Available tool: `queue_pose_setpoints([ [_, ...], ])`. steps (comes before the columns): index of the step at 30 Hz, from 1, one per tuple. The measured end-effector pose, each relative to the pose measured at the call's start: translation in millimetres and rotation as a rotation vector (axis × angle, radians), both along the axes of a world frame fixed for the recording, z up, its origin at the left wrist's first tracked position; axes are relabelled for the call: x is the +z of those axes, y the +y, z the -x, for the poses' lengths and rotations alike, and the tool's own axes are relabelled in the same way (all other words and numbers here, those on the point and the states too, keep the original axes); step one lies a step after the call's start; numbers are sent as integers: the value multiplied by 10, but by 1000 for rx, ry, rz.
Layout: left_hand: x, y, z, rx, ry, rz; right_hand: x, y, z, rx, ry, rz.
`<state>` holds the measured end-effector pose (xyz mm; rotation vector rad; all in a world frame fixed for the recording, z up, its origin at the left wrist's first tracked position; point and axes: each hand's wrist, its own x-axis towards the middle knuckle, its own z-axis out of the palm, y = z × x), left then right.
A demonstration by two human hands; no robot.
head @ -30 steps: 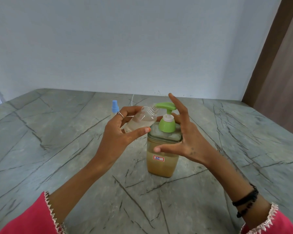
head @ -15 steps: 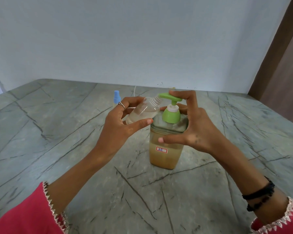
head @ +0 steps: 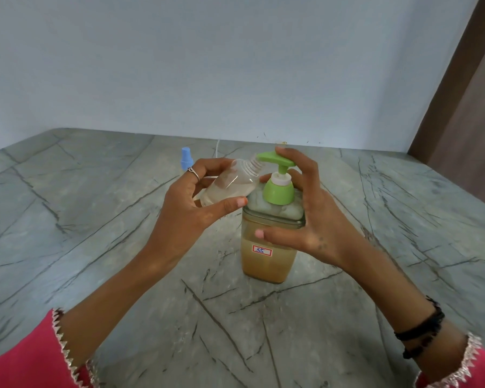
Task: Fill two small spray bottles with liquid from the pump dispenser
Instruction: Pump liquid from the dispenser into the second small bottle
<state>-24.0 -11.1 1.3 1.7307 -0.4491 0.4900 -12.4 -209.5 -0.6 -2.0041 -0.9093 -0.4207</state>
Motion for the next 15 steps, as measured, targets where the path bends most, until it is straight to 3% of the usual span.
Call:
queue_pose_setpoints([
  [6, 3, -10, 11, 9, 9, 3, -16, -13, -16, -82, -304, 117],
  [9, 12, -14, 9, 12, 11, 2, -19, -10, -27, -81, -346, 125],
  [15, 5, -18, 5, 13, 20, 1, -11, 59, -24, -35, -305, -136],
])
